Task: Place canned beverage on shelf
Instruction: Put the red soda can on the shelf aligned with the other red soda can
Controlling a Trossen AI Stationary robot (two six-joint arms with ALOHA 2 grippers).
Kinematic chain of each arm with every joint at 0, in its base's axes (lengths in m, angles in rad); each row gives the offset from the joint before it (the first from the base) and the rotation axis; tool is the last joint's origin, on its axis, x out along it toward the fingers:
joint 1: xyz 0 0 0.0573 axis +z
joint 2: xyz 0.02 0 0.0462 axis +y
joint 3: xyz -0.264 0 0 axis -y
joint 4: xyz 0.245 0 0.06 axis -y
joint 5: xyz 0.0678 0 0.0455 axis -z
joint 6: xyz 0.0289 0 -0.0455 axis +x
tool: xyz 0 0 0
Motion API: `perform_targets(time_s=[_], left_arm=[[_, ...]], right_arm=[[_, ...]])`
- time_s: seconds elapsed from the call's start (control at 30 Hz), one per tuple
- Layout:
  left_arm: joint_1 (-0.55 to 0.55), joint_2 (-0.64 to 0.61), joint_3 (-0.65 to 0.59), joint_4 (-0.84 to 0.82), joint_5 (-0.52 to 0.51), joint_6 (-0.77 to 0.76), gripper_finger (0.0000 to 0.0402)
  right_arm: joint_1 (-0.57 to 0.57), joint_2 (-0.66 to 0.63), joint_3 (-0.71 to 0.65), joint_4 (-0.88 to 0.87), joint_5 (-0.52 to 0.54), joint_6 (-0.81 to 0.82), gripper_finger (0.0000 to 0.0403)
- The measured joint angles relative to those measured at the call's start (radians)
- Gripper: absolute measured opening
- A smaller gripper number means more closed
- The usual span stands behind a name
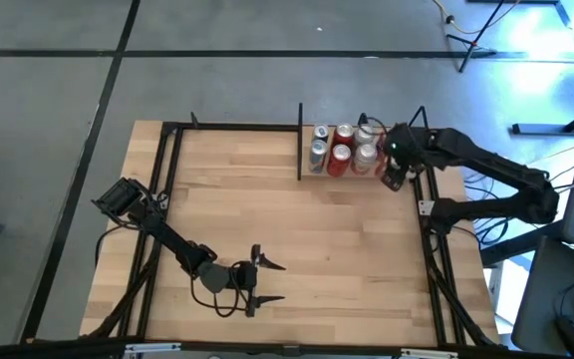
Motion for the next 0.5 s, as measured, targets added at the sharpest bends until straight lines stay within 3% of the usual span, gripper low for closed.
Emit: perform_targets(time_s=[0.23,0.5], left_arm=[[0.0,0.0,0.0,0.0,0.0,0.001,0.0331],[0.0,0.0,0.0,0.0,0.0,0.002,0.0331]], right_arm=[[-0.148,0.045,-0.035,0.093,-0.077,-0.074,0.0275],[-0.197,0.096,-0.036,0.137,-0.113,-0.101,0.0275]])
